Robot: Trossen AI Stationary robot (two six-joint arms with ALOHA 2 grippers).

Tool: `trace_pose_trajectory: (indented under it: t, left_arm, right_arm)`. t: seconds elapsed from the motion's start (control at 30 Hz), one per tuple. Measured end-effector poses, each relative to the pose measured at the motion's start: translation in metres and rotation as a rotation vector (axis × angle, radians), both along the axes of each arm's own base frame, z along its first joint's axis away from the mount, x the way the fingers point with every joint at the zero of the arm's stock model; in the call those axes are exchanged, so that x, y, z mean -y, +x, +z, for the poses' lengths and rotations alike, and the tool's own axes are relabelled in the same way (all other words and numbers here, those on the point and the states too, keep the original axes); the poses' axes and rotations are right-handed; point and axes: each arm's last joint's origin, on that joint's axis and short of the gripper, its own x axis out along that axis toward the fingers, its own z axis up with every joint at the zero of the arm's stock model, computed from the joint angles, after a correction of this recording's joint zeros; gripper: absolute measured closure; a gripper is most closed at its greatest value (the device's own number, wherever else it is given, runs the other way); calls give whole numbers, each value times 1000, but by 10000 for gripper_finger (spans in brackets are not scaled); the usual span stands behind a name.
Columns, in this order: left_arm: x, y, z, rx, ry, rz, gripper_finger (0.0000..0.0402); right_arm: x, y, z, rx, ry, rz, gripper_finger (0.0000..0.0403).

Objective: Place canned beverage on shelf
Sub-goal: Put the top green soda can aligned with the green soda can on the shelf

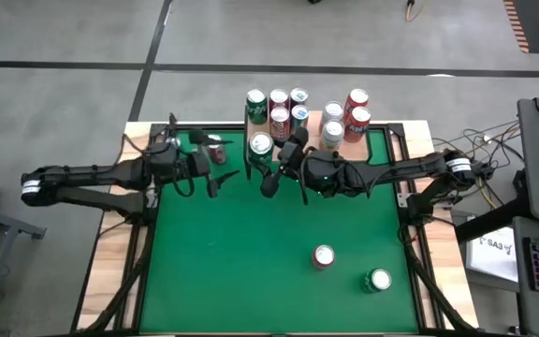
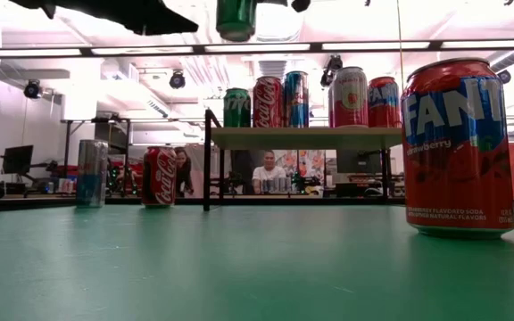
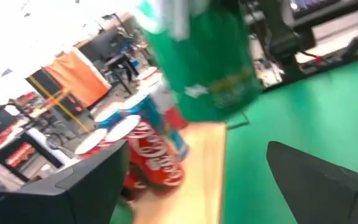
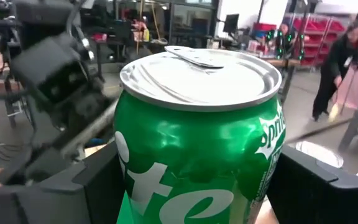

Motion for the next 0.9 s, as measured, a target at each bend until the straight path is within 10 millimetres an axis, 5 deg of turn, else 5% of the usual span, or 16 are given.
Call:
trace_pose_trajectory:
  t: [0.47,0.9]
  left_arm:
    - [1,-58,9,170,39,61,39]
    - [6,-85,14,266,64,62,39]
  right_arm:
    - [33,30,-55,14,222,-174,111]
    - [45,40,-82,8,239,-338,111]
